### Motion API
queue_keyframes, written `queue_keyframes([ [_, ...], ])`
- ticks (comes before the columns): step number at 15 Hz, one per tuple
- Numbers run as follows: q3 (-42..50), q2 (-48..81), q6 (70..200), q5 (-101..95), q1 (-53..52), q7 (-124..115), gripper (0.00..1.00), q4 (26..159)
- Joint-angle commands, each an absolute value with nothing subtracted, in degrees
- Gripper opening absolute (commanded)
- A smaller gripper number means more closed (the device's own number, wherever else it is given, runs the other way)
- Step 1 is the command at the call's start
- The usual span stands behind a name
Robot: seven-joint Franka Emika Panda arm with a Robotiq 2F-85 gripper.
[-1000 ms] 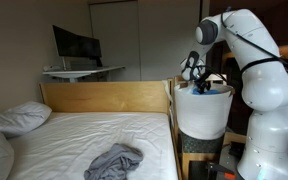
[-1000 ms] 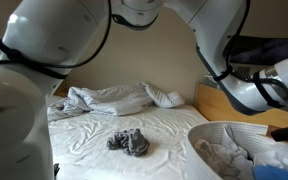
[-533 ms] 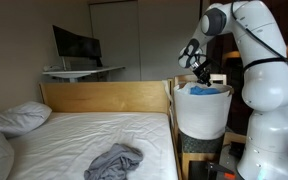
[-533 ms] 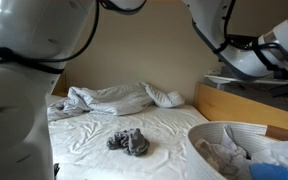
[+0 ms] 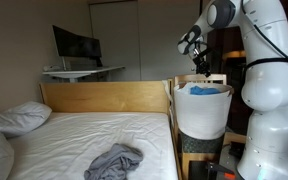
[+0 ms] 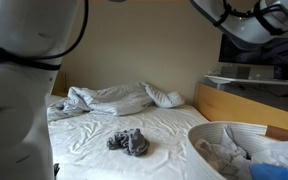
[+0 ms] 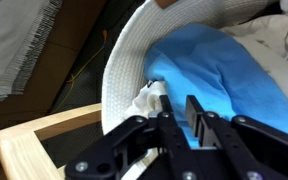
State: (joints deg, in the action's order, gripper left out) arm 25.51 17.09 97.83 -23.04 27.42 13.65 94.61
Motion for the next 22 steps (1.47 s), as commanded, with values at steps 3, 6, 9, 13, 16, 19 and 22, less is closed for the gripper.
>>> queue_keyframes([
  [3, 24.8, 15.3, 104.0, -13.0, 29.6, 6.9, 0.67, 99.7],
  [6, 25.5, 17.4, 109.2, -7.6, 31.0, 2.5, 0.85, 100.2],
  [9, 26.3, 19.5, 114.5, -6.4, 32.0, -0.9, 0.99, 100.2],
  [13, 27.0, 21.9, 121.1, -5.9, 33.5, -4.6, 1.0, 100.9],
  [16, 28.1, 24.3, 124.8, -8.7, 33.5, -8.1, 1.0, 103.4],
  [19, 29.9, 27.6, 129.1, -12.3, 32.6, -12.0, 1.0, 106.5],
  [22, 30.7, 29.7, 133.0, -14.9, 31.3, -15.2, 1.0, 108.8],
])
